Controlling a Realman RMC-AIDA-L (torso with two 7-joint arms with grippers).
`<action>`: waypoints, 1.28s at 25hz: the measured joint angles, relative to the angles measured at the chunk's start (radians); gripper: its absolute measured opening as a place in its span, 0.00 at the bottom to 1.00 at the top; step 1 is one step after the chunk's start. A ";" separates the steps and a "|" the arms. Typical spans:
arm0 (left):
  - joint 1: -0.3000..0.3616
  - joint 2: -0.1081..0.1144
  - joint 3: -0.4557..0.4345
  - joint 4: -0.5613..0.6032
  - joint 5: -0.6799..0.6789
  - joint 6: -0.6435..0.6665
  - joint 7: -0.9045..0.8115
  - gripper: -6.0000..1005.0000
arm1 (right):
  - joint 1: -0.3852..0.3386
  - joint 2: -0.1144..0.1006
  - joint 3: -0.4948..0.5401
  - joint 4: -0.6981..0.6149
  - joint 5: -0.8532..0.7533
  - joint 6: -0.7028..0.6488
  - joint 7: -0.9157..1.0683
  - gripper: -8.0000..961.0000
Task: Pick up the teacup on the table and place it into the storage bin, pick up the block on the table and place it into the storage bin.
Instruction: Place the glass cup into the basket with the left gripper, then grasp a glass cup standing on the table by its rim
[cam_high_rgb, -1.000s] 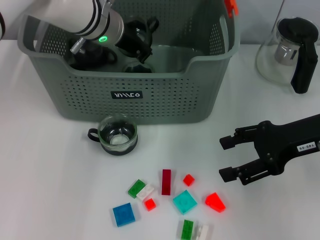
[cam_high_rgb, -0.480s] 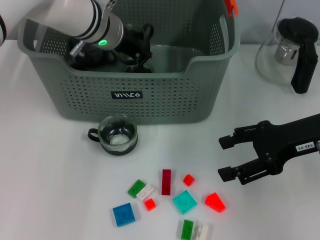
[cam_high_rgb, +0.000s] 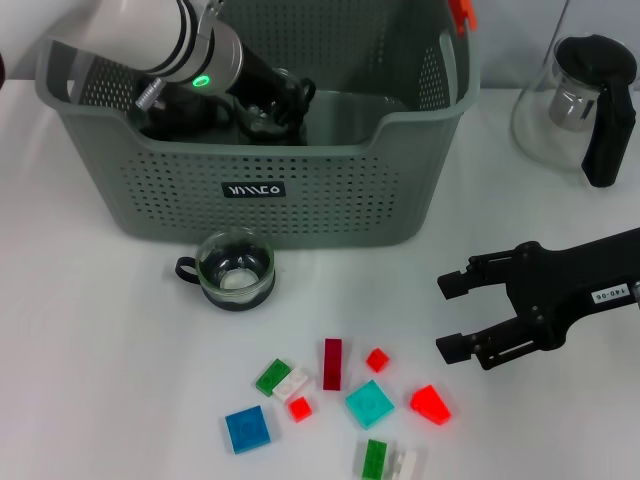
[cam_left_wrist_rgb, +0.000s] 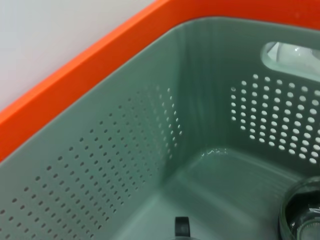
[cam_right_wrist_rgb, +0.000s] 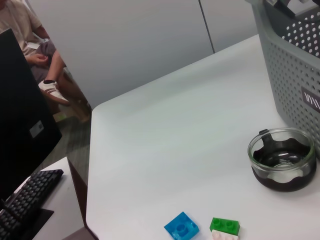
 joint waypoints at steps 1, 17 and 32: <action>0.006 -0.003 -0.002 0.014 0.000 0.002 -0.002 0.32 | -0.001 0.000 0.000 0.000 0.000 0.000 0.000 0.96; 0.138 0.004 -0.013 0.435 0.005 0.238 -0.136 0.80 | -0.004 -0.003 0.000 0.000 0.000 0.000 -0.008 0.96; 0.402 -0.063 0.002 1.098 -0.181 0.856 -0.109 0.87 | 0.001 -0.005 0.032 0.000 0.001 0.001 -0.009 0.96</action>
